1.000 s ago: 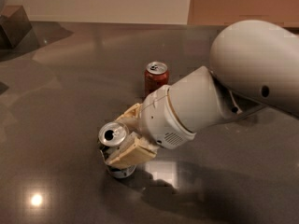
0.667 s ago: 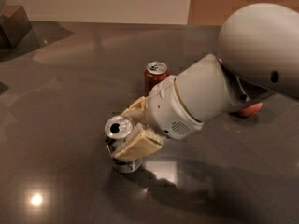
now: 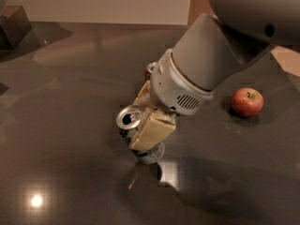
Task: Knock 7up can over
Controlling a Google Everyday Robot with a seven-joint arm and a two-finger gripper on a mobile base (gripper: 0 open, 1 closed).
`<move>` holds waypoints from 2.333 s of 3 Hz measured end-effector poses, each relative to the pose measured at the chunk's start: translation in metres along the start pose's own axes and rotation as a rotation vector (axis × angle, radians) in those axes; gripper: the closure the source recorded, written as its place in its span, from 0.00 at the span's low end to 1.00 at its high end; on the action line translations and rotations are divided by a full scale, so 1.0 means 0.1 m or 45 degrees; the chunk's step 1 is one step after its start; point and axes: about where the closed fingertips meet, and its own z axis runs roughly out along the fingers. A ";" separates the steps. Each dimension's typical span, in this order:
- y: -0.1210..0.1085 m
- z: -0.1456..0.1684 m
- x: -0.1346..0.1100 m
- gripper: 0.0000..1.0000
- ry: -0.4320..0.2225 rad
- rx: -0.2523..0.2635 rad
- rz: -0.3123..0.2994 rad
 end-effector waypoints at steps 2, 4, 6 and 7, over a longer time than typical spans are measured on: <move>-0.02 -0.30 0.32 1.00 0.404 0.063 -0.097; 0.04 -0.41 0.51 1.00 0.674 0.143 -0.208; 0.13 -0.29 0.62 1.00 0.838 0.145 -0.313; 0.17 -0.15 0.71 1.00 0.878 0.094 -0.363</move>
Offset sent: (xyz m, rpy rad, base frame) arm 0.0101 -0.0782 0.0009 -0.4985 -0.1229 0.0111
